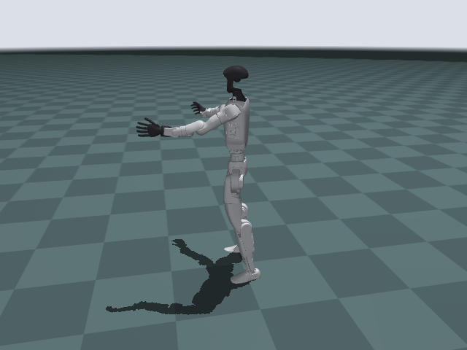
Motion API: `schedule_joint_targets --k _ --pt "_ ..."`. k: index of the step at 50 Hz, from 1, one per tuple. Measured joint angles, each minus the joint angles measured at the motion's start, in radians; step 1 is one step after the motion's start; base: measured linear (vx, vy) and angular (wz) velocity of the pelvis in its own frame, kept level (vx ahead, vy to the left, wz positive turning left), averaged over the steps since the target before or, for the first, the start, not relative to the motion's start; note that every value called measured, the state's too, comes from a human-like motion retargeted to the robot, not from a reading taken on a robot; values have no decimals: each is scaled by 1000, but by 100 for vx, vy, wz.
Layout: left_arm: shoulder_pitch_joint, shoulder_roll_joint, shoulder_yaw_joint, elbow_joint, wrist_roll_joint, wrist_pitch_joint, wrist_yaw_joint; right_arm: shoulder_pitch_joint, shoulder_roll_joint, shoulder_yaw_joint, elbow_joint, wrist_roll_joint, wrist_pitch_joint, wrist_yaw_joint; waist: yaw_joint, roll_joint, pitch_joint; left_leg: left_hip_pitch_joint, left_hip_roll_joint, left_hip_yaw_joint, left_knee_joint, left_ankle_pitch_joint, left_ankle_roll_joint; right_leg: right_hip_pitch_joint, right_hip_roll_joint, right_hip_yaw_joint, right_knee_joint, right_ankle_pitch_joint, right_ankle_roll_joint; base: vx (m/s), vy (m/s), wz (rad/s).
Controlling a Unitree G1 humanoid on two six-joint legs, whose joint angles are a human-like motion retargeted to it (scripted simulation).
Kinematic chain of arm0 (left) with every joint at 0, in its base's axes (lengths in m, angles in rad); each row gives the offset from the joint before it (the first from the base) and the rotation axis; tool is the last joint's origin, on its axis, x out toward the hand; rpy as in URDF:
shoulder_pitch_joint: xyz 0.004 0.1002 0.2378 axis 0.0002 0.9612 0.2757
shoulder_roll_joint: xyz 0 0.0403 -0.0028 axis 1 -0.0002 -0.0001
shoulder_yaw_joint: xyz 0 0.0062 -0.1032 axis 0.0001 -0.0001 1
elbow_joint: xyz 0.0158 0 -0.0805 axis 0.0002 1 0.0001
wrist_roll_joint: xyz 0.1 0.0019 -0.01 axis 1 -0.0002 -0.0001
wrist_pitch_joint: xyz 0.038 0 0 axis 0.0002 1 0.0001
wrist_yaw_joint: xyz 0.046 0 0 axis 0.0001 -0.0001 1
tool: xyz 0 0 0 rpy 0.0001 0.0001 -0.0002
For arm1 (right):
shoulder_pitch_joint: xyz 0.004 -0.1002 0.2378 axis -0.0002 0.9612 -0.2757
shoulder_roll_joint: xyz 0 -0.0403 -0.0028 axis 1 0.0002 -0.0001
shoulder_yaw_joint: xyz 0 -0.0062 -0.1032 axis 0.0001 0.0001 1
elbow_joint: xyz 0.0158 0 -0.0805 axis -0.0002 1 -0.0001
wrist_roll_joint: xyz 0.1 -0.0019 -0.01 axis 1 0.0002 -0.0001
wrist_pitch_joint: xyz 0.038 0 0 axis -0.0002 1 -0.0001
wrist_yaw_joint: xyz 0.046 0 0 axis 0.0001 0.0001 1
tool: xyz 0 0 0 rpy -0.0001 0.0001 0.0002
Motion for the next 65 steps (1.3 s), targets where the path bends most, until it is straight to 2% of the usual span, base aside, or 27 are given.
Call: schedule_joint_targets --k 5,13,19,25,35,43,52,65 --pt "-42 -16 -33 -44 62 -15 12 -252 -39 197 -142 -227 -16 -41 29 -27 -3 4 8 -1 2 0 -9 5 8 -4 2 1 0 0 0 0" --pt "-89 -69 -86 -127 134 -58 -28 -712 -74 660 -319 -705 19 10 76 -56 -5 -2 16 -16 6 3 -22 10 13 -21 3 2 0 0 0 0" --pt "-99 -106 -117 -189 156 -102 -58 -992 -4 952 -337 -1065 43 -36 107 -70 -10 -11 18 -30 8 5 -31 11 12 -38 1 2 0 0 0 0" --pt "-109 -142 -132 -227 125 -131 -67 -1127 88 1112 -345 -1208 54 -69 136 -83 -13 -21 16 -43 10 7 -34 12 7 -51 0 2 0 0 0 0" --pt "-118 -173 -150 -251 62 -163 -58 -1164 199 1183 -346 -1308 36 -37 173 -116 -18 -33 12 -54 12 10 -37 8 1 -61 -2 4 0 0 0 0" --pt "-118 -163 -169 -253 59 -177 -47 -1159 238 1183 -330 -1403 57 -107 186 -142 -19 -36 12 -55 10 12 -38 5 1 -63 -2 6 0 0 0 0" --pt "-109 -173 -149 -252 51 -172 -46 -1134 249 1183 -281 -1351 87 -110 206 -136 -15 -31 11 -51 9 9 -34 7 1 -59 -1 6 0 0 0 0" --pt "-108 -168 -158 -236 53 -168 -58 -1131 253 1183 -261 -1371 68 -70 204 -139 -15 -23 11 -40 9 5 -33 7 3 -48 -1 8 0 0 0 0"
